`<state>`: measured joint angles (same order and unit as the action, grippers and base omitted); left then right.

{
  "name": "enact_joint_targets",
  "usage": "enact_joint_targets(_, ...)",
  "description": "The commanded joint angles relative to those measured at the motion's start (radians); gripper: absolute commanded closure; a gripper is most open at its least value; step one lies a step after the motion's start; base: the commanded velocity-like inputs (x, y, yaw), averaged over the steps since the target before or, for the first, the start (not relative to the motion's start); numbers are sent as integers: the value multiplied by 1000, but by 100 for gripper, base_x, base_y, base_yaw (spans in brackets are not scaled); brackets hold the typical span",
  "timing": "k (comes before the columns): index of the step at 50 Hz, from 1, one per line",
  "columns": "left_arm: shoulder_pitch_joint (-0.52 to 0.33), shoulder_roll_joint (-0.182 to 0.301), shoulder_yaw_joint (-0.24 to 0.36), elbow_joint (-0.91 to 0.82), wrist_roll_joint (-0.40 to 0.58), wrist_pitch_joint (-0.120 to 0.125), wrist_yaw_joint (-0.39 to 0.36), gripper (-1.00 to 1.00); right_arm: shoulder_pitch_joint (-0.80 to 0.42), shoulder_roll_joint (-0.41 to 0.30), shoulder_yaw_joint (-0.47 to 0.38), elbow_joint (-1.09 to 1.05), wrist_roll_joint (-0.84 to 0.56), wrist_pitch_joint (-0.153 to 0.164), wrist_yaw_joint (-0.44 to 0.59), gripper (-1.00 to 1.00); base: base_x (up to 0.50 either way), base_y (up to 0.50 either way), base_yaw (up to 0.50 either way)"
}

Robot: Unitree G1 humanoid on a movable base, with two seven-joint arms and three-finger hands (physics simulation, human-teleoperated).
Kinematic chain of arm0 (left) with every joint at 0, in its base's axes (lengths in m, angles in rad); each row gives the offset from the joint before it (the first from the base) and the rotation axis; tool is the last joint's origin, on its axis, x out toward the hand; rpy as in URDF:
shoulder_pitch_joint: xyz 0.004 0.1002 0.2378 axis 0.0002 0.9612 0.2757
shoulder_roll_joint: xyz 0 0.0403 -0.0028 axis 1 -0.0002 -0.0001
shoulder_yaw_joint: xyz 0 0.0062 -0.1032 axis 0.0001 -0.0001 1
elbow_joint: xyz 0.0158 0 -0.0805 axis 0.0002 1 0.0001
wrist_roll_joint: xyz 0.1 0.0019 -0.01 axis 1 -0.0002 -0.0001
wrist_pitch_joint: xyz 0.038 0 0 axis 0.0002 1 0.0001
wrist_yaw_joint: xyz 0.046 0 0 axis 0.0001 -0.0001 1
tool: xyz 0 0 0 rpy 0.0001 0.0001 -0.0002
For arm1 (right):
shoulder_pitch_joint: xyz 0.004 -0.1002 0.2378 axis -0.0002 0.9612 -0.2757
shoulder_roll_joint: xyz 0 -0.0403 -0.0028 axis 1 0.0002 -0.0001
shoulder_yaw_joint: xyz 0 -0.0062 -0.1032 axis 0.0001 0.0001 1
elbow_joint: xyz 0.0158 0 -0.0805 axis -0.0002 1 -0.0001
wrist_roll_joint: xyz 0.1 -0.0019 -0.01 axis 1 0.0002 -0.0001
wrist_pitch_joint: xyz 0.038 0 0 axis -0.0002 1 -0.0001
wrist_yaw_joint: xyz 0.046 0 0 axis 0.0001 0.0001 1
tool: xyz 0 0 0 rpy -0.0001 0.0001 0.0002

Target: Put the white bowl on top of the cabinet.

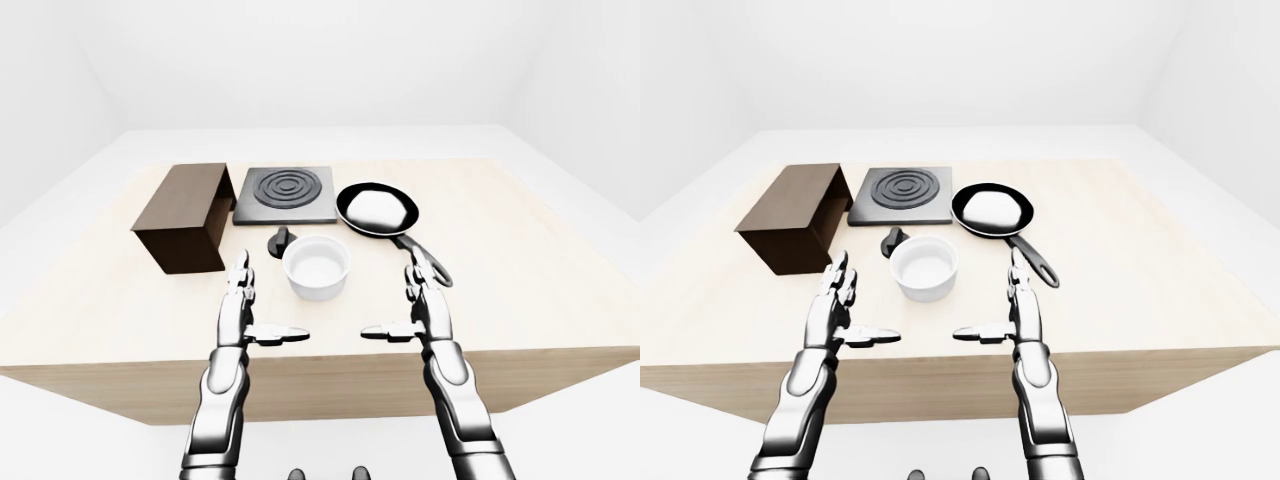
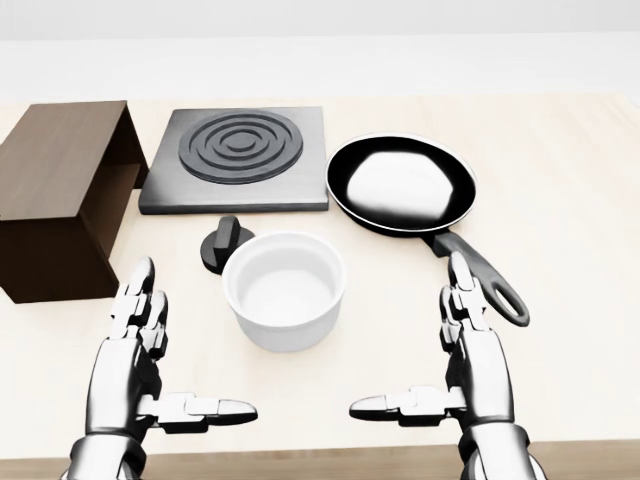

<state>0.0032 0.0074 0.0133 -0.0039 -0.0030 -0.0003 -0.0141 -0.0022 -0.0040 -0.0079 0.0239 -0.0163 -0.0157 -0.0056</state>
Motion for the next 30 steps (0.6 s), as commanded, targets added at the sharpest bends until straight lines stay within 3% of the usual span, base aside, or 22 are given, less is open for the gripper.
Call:
enact_joint_targets(1, 7, 13, 25, -15, -4, 3, -21, -100, -2, -3, -2, 58, -44, -41, -24, -100, 0, 0, 0)
enact_joint_targets(4, 5, 13, 28, -14, -2, 1, -18, -100, 1, -3, 1, 53, -52, -45, -29, -100, 0, 0, 0)
enact_joint_targets(7, 5, 11, 24, -9, 5, -4, -15, -100, -5, -4, 1, 52, -47, -17, -19, -100, 0, 0, 0)
enact_joint_targets(18, -9, 10, 18, 21, 13, -13, -10, -100, -10, -3, 3, 62, -48, -14, -17, -100, 0, 0, 0)
enact_joint_targets(30, -9, 11, 17, 23, 18, -13, -10, -100, 5, -3, 6, 27, -47, 1, -9, -100, 23, 0, 0)
